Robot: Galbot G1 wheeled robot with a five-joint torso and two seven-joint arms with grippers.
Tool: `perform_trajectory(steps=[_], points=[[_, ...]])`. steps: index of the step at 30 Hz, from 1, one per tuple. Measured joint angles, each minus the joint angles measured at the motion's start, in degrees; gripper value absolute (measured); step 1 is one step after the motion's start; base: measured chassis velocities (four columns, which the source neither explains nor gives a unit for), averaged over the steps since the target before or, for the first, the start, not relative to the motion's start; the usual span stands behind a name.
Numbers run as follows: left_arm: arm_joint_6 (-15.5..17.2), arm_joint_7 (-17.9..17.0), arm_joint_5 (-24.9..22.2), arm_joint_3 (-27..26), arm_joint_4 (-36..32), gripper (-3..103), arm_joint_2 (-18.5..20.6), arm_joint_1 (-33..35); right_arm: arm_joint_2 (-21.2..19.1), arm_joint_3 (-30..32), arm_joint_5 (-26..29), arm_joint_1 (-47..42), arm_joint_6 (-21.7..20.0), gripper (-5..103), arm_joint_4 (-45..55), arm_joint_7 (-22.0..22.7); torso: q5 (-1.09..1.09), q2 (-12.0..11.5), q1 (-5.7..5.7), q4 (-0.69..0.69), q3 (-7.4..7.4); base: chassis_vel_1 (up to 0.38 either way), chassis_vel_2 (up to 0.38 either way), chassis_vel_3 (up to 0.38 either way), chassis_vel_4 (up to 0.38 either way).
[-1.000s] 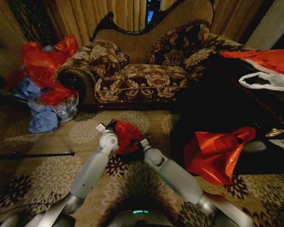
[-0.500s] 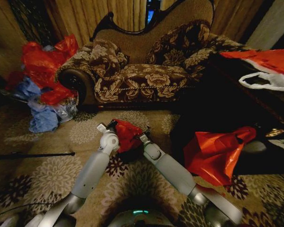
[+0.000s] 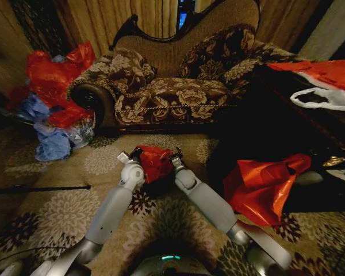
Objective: Place a garbage bag over the trash bin.
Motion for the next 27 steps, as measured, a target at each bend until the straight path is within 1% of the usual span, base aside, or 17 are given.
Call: perform_trajectory(steps=[1, 4, 6, 7, 9, 11, 12, 13, 15, 16, 17, 18, 20, 23, 24, 25, 27], points=[[0.00, 0.00, 0.00, 0.00, 0.00, 0, 0.00, 0.00, 0.00, 0.00, 0.00, 0.00, 0.00, 36, 0.00, 0.00, 0.00, 0.00, 0.00, 0.00, 0.00, 0.000, 0.000, 0.000, 0.000], [0.02, 0.57, 0.69, -0.46, -0.46, 0, 0.62, 0.94, -0.40, 1.22, 0.57, 1.07, 0.46, 20, -1.21, -0.68, 0.00, 0.00, 0.00, -0.01, 0.00, 0.000, 0.000, 0.000, 0.000], [0.08, 0.62, 0.70, -0.55, -0.66, 0, 0.72, 1.12, -0.43, 1.35, 0.79, 1.25, 0.47, 20, -1.20, -0.73, 0.00, 0.00, 0.00, -0.01, 0.00, 0.000, 0.000, 0.000, 0.000], [0.47, 0.73, 0.70, -0.65, -1.32, 0, 0.98, 1.58, -0.49, 1.45, 1.76, 1.56, 0.23, 10, -0.85, -0.77, 0.00, 0.00, 0.00, -0.01, -0.01, 0.000, 0.000, 0.000, 0.000], [1.03, 0.93, 0.70, -0.68, -1.91, 0, 1.14, 1.94, -0.52, 1.40, 2.56, 1.69, -0.08, 10, -0.45, -0.80, 0.00, 0.00, 0.00, -0.01, -0.01, 0.000, 0.000, 0.000, 0.000], [2.03, 2.73, 0.70, -0.66, -4.10, -1, 1.66, 3.33, -0.61, 1.11, 5.40, 1.74, -1.20, 2, 0.72, -0.98, 0.00, 0.00, 0.00, -0.01, -0.01, 0.000, 0.000, 0.000, 0.000], [2.22, 3.98, 0.71, -0.57, -5.18, 4, 1.94, 4.10, -0.65, 0.96, 6.81, 1.69, -1.58, 0, 1.20, -0.98, 0.00, 0.00, 0.00, 0.00, -0.01, 0.000, 0.000, 0.000, 0.000], [2.22, 3.98, 0.71, -0.57, -5.18, 4, 1.94, 4.10, -0.65, 0.96, 6.81, 1.69, -1.58, 0, 1.20, -0.98, 0.00, 0.00, 0.00, 0.00, -0.01, 0.000, 0.000, 0.000, 0.000], [3.00, 6.91, 1.41, -0.48, -7.96, 15, 2.77, 6.44, -0.84, 0.65, 9.32, 1.37, -2.20, 0, 2.00, -1.19, 0.00, 0.00, 0.00, 0.00, -0.01, 0.000, 0.000, 0.000, 0.000], [3.00, 6.91, 1.41, -0.48, -7.96, 15, 2.77, 6.44, -0.84, 0.65, 9.32, 1.37, -2.20, 0, 2.00, -1.19, 0.00, 0.00, 0.00, 0.00, -0.01, 0.000, 0.000, 0.000, 0.000], [4.30, 8.24, 2.85, -0.67, -10.33, 20, 3.71, 8.63, -1.07, 0.57, 10.66, 1.06, -2.52, 0, 2.30, -1.62, -0.02, 0.00, 0.00, -0.02, -0.01, 0.000, 0.000, 0.000, 0.000], [5.62, 9.03, 3.89, -1.61, -12.09, 26, 4.56, 10.46, -1.17, 0.61, 11.20, 0.89, -2.68, 0, 2.29, -1.92, -0.01, 0.00, 0.00, -0.02, -0.01, 0.000, 0.000, 0.000, 0.000], [6.55, 9.52, 4.37, -2.68, -13.23, 26, 5.16, 11.82, -1.20, 0.73, 11.30, 0.77, -2.71, 0, 2.15, -2.15, -0.01, 0.00, 0.00, -0.02, -0.01, 0.000, 0.000, 0.000, 0.000], [9.19, 11.91, 5.21, -7.70, -17.38, 42, 7.75, 17.88, -1.61, 1.73, 10.67, 0.34, -2.68, 0, 1.30, -3.82, -0.01, 0.00, 0.00, 0.01, -0.01, 0.000, 0.000, 0.000, 0.000], [9.19, 11.91, 5.21, -7.70, -17.38, 42, 7.75, 17.88, -1.61, 1.73, 10.67, 0.34, -2.68, 0, 1.30, -3.82, -0.01, 0.00, 0.00, 0.01, -0.01, 0.000, 0.000, 0.000, 0.000], [10.04, 13.19, 5.67, -9.77, -19.48, 48, 9.07, 21.37, -1.81, 2.11, 10.56, 0.18, -2.64, 0, 1.06, -4.21, 0.00, 0.00, 0.00, -0.01, -0.01, 0.000, 0.000, 0.000, 0.000], [11.63, 13.68, 5.77, -11.30, -23.04, 58, 10.04, 26.04, -1.90, 2.21, 10.59, 0.09, -2.60, 0, 1.02, -4.38, 0.00, 0.00, 0.00, 0.00, -0.01, 0.000, 0.000, 0.000, 0.000]])
